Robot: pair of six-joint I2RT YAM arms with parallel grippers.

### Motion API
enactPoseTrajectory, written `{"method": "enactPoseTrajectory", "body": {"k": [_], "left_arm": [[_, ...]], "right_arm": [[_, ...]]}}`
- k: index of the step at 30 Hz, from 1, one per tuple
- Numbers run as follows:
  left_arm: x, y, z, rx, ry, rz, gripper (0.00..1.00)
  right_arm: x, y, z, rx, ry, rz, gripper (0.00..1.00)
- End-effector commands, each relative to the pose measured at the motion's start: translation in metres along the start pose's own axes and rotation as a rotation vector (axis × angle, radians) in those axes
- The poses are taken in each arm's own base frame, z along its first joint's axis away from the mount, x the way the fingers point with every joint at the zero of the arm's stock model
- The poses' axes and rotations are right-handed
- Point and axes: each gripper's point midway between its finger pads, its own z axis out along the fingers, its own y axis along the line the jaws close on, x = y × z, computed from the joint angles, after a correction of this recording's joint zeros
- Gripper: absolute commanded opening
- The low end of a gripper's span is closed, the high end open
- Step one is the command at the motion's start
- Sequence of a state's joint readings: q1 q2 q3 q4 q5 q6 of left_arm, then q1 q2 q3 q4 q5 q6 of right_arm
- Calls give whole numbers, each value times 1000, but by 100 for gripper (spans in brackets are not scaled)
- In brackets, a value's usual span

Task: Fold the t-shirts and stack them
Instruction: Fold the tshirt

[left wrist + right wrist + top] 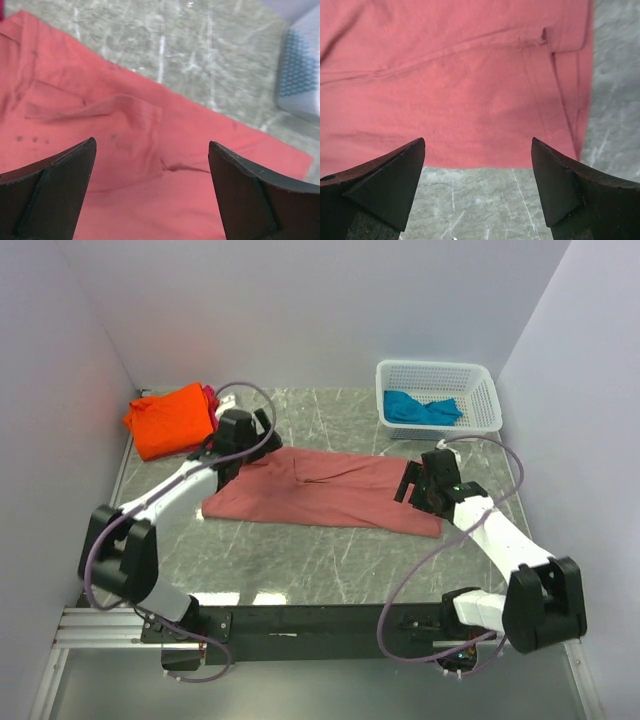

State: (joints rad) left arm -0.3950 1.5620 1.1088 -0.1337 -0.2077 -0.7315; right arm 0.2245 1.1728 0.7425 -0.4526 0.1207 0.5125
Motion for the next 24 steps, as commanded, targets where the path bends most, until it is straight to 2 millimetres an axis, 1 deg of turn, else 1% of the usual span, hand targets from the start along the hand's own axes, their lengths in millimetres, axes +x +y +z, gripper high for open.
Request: {"method": "enactPoseTrajectory", "body": {"k": [1, 3, 5, 6, 8, 9, 10, 11, 12, 13, 14, 15, 16, 18, 19, 21, 23, 24], "left_arm": [[38, 11, -8, 38, 67, -51, 99], [49, 18, -6, 32, 81, -48, 99], [47, 23, 3, -10, 77, -31, 99], [49, 28, 12, -37, 78, -17, 99], [32, 22, 25, -41, 12, -12, 99], [34, 28, 40, -68, 1, 14, 100], [16, 21, 50, -56, -33, 14, 99], [10, 16, 59, -53, -38, 19, 99], [22, 26, 78, -87, 12, 42, 99], [-4, 7, 89, -55, -33, 37, 100], [-6, 7, 96, -71, -24, 49, 99], [4, 16, 112, -114, 8, 77, 99], [-21, -3, 116, -88, -34, 74, 99], [-29, -10, 124, -84, -38, 94, 99], [-40, -21, 122, -62, -53, 90, 99], [-48, -31, 115, -35, -60, 77, 99], [-39, -26, 107, -41, -24, 66, 99], [-46, -31, 92, -26, -39, 40, 99]], "right_arm": [[-22, 20, 8, -54, -22, 4, 92], [-19, 24, 11, -69, -3, 4, 92], [-16, 28, 14, -90, 13, 1, 92], [-14, 28, 15, -90, 18, 1, 92], [-11, 25, 13, -87, 24, 2, 92], [-10, 24, 12, -85, 22, 2, 92], [-10, 23, 9, -87, 15, 3, 92], [-9, 21, 7, -81, 13, -2, 92], [-11, 17, 6, -60, -2, 0, 92], [-13, 15, 1, -54, -12, -1, 92], [-14, 13, -1, -44, -18, -3, 92], [-18, 12, -4, -38, -31, -4, 92], [-19, 10, -9, -34, -40, -9, 92], [-21, 10, -12, -38, -48, -18, 92], [-22, 11, -13, -44, -52, -28, 93], [-24, 12, -11, -41, -50, -32, 93], [-25, 14, -3, -35, -37, -37, 93], [-27, 15, 0, -33, -32, -36, 93]]}}
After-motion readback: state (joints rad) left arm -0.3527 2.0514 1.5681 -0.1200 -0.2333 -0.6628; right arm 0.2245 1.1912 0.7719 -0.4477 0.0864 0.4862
